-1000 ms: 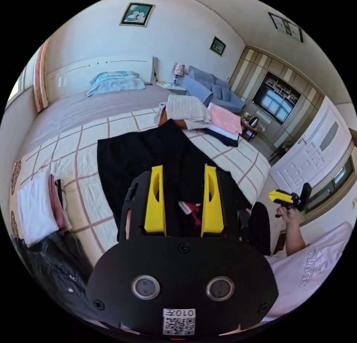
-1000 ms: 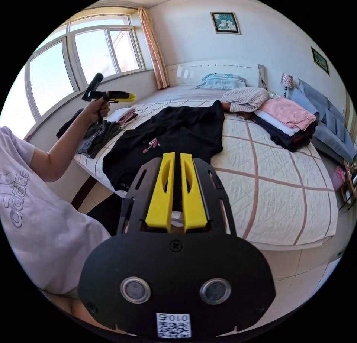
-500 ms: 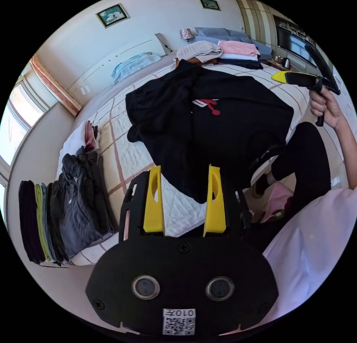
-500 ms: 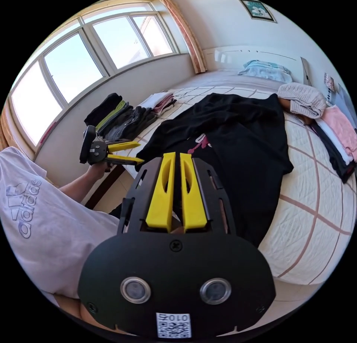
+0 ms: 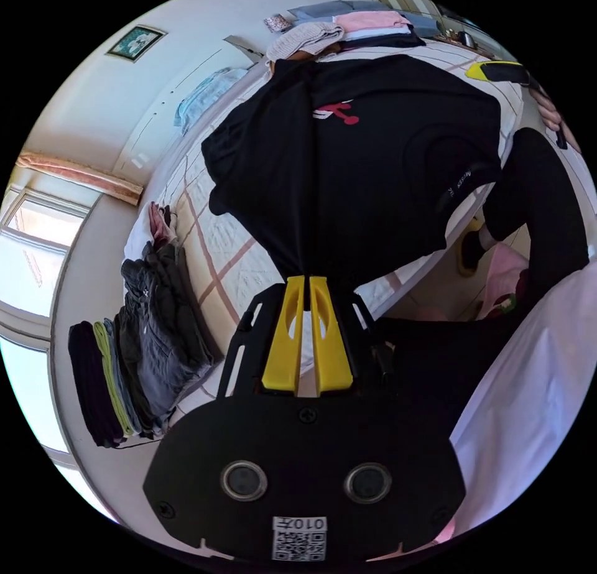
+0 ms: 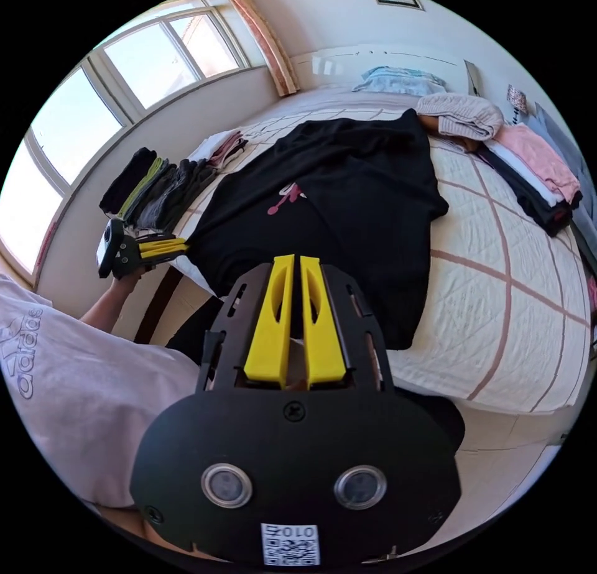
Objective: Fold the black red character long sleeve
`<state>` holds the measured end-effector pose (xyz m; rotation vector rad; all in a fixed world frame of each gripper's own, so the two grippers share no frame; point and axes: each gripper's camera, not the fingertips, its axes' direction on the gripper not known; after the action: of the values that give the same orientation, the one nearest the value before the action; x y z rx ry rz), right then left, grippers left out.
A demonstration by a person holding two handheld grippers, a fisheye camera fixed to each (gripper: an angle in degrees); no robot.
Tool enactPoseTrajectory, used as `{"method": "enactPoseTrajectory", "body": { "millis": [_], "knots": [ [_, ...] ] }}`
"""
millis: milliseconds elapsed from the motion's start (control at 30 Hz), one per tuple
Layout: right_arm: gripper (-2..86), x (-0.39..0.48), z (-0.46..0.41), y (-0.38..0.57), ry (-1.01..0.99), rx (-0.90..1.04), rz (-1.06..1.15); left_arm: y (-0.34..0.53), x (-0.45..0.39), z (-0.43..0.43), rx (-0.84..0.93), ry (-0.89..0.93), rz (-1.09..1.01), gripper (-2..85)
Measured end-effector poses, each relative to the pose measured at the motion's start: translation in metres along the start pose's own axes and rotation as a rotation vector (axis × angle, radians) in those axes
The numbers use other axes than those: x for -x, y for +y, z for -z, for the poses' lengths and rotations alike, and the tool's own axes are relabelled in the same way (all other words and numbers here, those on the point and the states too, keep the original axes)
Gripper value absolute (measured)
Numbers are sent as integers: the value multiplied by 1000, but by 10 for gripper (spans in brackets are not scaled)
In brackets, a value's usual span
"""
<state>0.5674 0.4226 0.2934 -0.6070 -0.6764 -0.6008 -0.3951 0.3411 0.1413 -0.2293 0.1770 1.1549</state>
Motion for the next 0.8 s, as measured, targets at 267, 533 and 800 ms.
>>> {"method": "enactPoseTrajectory", "body": {
  "millis": [267, 533, 800],
  "knots": [
    [71, -70, 12, -48, 7, -89, -48, 9, -10, -9, 6, 2, -90, 8],
    [120, -197, -12, -221, -103, -193, -249, 43, 13, 5, -32, 249, 145, 39],
    [112, -322, -129, -351, -339, 91, -628, 37, 32, 19, -140, 214, 227, 53]
  ]
}}
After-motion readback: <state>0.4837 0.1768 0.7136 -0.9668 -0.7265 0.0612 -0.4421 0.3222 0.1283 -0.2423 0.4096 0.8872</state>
